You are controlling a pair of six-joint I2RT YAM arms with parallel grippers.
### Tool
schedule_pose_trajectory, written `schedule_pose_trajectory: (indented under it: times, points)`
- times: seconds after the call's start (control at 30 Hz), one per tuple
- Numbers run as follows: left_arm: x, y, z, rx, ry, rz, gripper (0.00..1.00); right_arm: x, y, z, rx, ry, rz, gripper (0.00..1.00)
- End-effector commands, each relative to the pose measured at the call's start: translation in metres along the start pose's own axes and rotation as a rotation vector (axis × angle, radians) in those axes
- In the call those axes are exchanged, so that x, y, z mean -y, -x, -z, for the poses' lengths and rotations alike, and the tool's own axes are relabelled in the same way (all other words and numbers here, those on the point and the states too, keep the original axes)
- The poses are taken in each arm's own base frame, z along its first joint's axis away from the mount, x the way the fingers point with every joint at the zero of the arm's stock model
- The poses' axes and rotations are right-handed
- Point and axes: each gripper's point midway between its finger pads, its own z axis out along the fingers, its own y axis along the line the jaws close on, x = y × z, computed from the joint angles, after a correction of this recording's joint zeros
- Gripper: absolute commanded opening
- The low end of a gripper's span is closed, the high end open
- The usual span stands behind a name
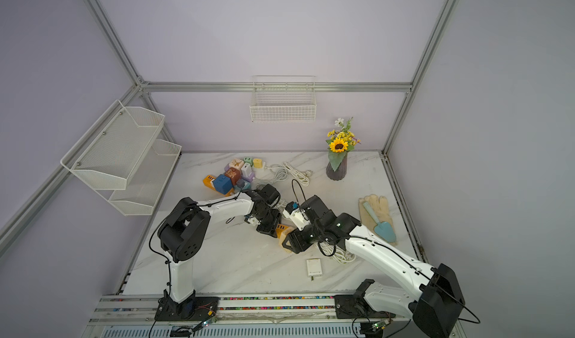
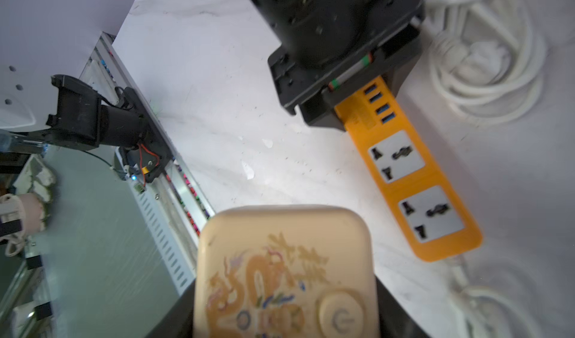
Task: Pull the plug off the socket
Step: Place the plug at the center of the board.
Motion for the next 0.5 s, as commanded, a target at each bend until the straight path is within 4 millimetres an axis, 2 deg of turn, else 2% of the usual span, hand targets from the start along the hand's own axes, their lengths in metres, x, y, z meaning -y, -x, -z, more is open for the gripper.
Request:
schedule_pose_trajectory:
  times: [0.0, 0.1, 0.2, 0.47]
  points:
    - [-0.010, 0.041, -0.010, 0.162, 0.015, 0.019, 0.12, 0.006, -0.026, -0.007, -0.128, -0.042, -0.287, 0.32]
    - [-0.010, 0.042, -0.010, 0.166, 0.014, 0.013, 0.13, 0.011, -0.051, -0.021, -0.300, -0.093, -0.416, 0.32]
    - [-0.011, 0.042, -0.011, 0.162, 0.017, 0.008, 0.13, 0.013, -0.070, -0.031, -0.432, -0.134, -0.469, 0.33]
    - [-0.014, 0.044, -0.010, 0.165, 0.021, -0.001, 0.12, 0.024, -0.075, -0.049, -0.561, -0.215, -0.549, 0.35]
